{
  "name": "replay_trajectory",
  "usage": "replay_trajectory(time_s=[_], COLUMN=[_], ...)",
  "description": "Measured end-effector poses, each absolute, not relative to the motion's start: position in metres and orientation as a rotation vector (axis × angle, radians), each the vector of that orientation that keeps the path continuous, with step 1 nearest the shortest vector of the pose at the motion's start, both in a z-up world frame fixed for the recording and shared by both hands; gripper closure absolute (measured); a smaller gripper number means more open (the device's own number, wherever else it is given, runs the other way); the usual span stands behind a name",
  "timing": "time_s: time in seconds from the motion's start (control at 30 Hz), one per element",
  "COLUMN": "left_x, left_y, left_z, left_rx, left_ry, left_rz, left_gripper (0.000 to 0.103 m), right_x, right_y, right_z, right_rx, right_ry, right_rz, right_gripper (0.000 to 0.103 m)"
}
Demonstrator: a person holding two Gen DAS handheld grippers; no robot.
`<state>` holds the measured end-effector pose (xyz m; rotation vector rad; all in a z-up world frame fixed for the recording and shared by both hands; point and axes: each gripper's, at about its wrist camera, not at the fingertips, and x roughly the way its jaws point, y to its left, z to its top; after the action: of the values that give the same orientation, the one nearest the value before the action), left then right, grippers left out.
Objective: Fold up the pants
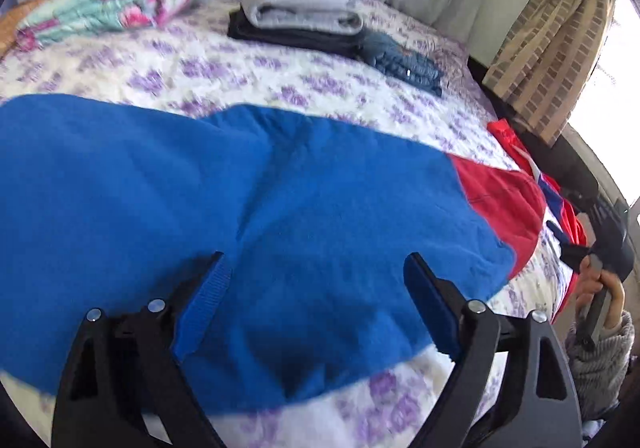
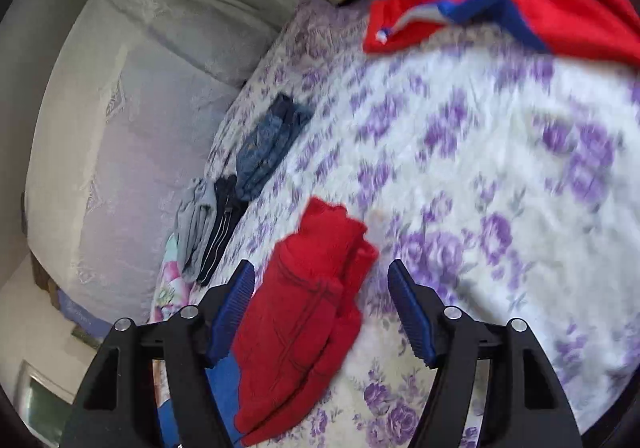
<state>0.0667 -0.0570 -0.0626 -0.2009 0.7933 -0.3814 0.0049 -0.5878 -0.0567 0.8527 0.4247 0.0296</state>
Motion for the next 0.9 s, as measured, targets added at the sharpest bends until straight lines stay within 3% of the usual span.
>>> replay_trajectory(time_s=[0.07,0.17,0.27,0.5,0.53,0.57,0.6,0.63,0.8,0.9], left_x=[0.056,0.059,0.064,0.049,0.048,0.048,0.047,0.047,0.047,0.049], left_y=[-0.055,-0.051,-0.055,-0.069,-0.069,-0.068,-0.066,-0.064,-0.061,-0.063], left_z=[-0.056,-0.057,-0.066,-0.076,-0.076,-0.077,-0.077,-0.078,-0.078,-0.079], left_rx=[-0.243,-0.328,-0.305,-0.165,-0.158,-0.162,-0.168,-0.174,-0.183,-0.174], left_ry=[0.742,0.747,0.791,0.788,0.784,0.782,0.78,0.778,0.761,0.759], left_rz=[-0.404,-0.414,-0.403,-0.386,-0.39,-0.397,-0.403,-0.409,-0.443,-0.443], left_gripper=[0.014,0.011,0.011,0.011,0.011,0.011,0.011,0.011,0.006,0.005], right_x=[0.008,0.054,0.11,0.2,0.209,0.222,0.225,0.232,0.219,0.221], right_y=[-0.561,-0.483,-0.381,-0.207,-0.195,-0.19,-0.188,-0.188,-0.199,-0.203], right_z=[-0.023,0.002,-0.009,-0.057,-0.066,-0.076,-0.079,-0.079,-0.038,-0.034], right_rx=[0.706,0.579,0.536,0.458,0.448,0.441,0.421,0.392,0.174,0.036], right_ry=[0.384,0.555,0.797,1.167,1.215,1.238,1.237,1.234,1.074,1.087], right_rz=[0.108,0.494,0.803,0.966,0.947,0.884,0.845,0.829,0.831,0.814], right_gripper=[0.033,0.033,0.035,0.035,0.04,0.047,0.063,0.068,0.065,0.066])
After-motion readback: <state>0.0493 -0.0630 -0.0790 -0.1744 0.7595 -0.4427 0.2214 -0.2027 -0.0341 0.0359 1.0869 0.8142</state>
